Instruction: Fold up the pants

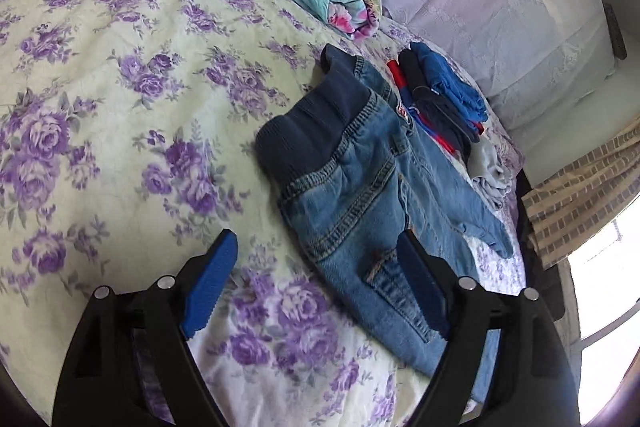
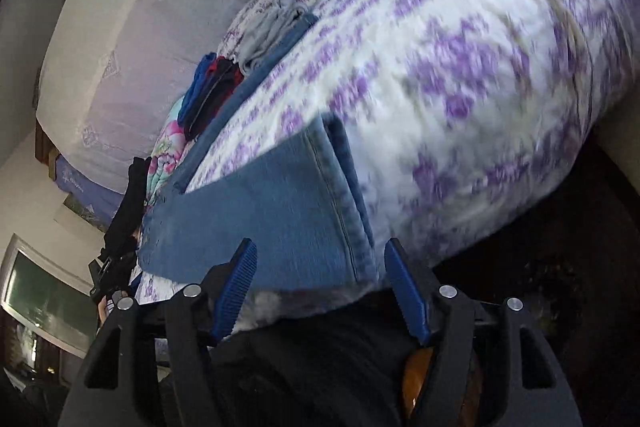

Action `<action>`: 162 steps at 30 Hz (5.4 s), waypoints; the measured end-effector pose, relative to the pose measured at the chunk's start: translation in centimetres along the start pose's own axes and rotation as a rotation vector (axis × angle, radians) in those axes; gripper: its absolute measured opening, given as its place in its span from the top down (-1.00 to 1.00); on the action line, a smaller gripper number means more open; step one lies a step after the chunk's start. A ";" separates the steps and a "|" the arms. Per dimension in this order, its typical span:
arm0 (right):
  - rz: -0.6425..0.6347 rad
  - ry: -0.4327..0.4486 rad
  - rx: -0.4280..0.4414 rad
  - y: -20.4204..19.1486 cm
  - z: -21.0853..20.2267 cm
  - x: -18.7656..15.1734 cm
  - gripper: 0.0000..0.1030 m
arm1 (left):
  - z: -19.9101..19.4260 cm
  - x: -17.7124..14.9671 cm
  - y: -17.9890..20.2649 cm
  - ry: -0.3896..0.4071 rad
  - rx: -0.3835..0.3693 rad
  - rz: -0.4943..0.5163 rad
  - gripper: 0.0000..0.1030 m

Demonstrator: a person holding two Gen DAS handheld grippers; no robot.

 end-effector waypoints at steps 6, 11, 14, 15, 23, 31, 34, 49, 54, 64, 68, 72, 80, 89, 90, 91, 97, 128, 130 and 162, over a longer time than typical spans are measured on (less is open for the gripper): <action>0.175 -0.129 0.169 0.8 4.5 -3.6 -0.30 | -0.3 -0.8 0.3 0.006 -0.014 -0.021 -0.62; 0.306 -0.075 0.325 0.2 4.5 -2.3 0.25 | -0.6 -0.1 0.2 0.030 -0.058 -0.097 -0.62; 0.265 -0.028 0.267 -0.3 3.6 -1.9 0.63 | -0.4 0.4 0.1 0.033 -0.067 -0.125 -0.62; 0.253 -0.016 0.260 -0.6 3.1 -1.7 0.68 | -0.2 0.5 0.1 0.029 -0.062 -0.127 -0.62; 0.074 0.053 0.237 -4.9 -1.8 3.4 0.79 | 1.8 2.1 0.7 0.043 -0.050 -0.142 -0.48; 0.087 -0.006 0.279 -7.7 1.0 10.7 0.80 | 3.5 3.2 -1.5 0.043 -0.070 -0.217 0.71; 0.065 -0.018 0.267 -9.8 2.5 13.9 0.80 | 2.4 3.2 -0.4 0.071 -0.077 -0.184 0.75; 0.065 -0.022 0.217 -7.1 7.4 21.6 0.81 | -0.4 1.3 2.9 0.060 -0.121 -0.140 0.73; 0.139 -0.076 0.206 -2.2 10.0 17.6 0.87 | 0.2 -1.4 -1.0 0.051 -0.190 -0.256 0.72; 0.112 -0.092 0.144 -0.7 8.2 16.7 0.63 | -2.4 -1.8 -1.8 0.083 -0.103 -0.178 0.19; 0.124 0.002 0.054 0.0 5.9 17.6 0.23 | -5.9 -1.3 -1.7 0.161 0.059 -0.096 -0.34; -0.027 0.198 -0.088 -3.3 2.5 19.6 -0.43 | -8.3 1.6 1.0 0.257 0.254 0.110 -0.63; -0.248 0.269 -0.024 -15.0 3.0 22.8 -0.92 | -2.7 7.3 7.5 0.148 0.271 0.369 -0.90; -0.103 0.152 0.033 -15.0 8.3 29.1 -0.93 | 5.6 13.9 3.0 0.004 0.189 0.138 -0.89; -0.077 0.130 0.046 -14.7 9.2 29.9 -0.93 | 6.4 14.4 2.5 -0.012 0.195 0.132 -0.89; -0.052 0.107 0.050 -14.3 10.1 30.6 -0.93 | 7.0 14.5 2.2 -0.028 0.194 0.129 -0.89; 0.023 0.047 0.002 -12.2 15.6 34.2 -0.92 | 10.7 15.0 1.4 -0.128 0.173 0.120 -0.46; -0.223 -0.033 -0.077 -17.0 24.7 40.5 0.64 | 12.9 15.8 2.0 -0.108 0.058 0.008 0.61; -0.222 -0.011 -0.053 -17.5 23.0 40.5 0.66 | 12.0 16.1 2.5 -0.079 0.046 0.010 0.90; -0.168 0.066 0.045 -16.3 15.8 37.5 0.79 | 8.0 14.9 5.2 -0.019 -0.118 -0.028 0.92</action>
Point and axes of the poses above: each gripper's, at about its wrist camera, not at the fingertips, and z roughly the way its jaws point, y to its right, x to its top, the point moved 7 cm from there along z, roughly the way its jaws point, and after that the axes turned 14 degrees about -x, right-handed, at the moved point
